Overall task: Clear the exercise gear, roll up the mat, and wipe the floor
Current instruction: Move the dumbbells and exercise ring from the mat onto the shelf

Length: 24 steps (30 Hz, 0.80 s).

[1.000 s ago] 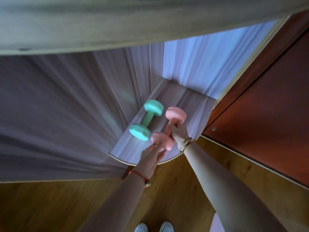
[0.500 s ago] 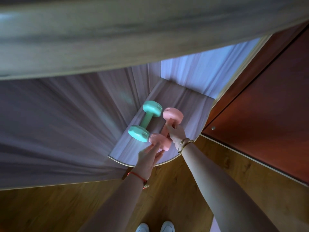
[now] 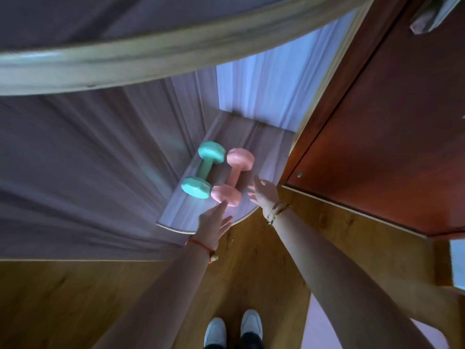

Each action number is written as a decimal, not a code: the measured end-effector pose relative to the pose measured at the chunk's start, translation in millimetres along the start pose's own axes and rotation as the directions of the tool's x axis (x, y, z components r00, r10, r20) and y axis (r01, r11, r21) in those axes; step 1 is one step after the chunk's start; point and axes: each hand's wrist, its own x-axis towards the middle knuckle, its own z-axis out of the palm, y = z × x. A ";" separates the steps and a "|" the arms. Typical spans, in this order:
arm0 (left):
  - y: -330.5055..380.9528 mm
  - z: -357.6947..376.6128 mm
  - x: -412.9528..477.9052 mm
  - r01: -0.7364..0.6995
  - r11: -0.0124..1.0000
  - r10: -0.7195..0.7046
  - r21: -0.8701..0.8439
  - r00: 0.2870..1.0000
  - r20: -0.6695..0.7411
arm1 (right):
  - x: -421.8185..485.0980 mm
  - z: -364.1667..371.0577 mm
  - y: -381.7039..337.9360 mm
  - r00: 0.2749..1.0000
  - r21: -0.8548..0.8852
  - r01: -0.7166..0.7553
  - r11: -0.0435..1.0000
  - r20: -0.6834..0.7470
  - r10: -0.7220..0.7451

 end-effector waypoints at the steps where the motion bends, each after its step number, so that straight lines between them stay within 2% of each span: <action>1: 0.4 1.0 -5.7 0.038 0.999 -0.038 0.011 0.999 0.000 | -8.6 -4.4 0.8 1.000 0.023 -0.013 1.000 -0.010 0.013; 5: -0.2 10.8 -34.7 0.087 0.989 -0.101 0.120 0.987 0.121 | -53.1 -29.7 1.3 0.997 0.124 -0.034 0.992 -0.070 0.043; 9: -3.7 35.7 -68.2 0.046 0.969 -0.107 0.241 0.964 0.244 | -106.0 -71.3 8.3 0.990 0.187 -0.033 0.982 -0.131 0.058; 13: -19.9 69.9 -105.4 -0.011 0.946 -0.112 0.325 0.927 0.358 | -155.4 -121.3 35.5 0.962 0.330 -0.016 0.944 -0.253 0.105; 19: -75.2 122.4 -154.7 -0.047 0.895 -0.200 0.443 0.847 0.493 | -232.1 -184.6 106.1 0.891 0.601 0.080 0.796 -0.401 0.214; 24: -144.4 160.9 -196.0 -0.150 0.775 -0.293 0.614 0.775 0.560 | -318.2 -226.4 168.1 0.828 0.718 0.255 0.648 -0.508 0.238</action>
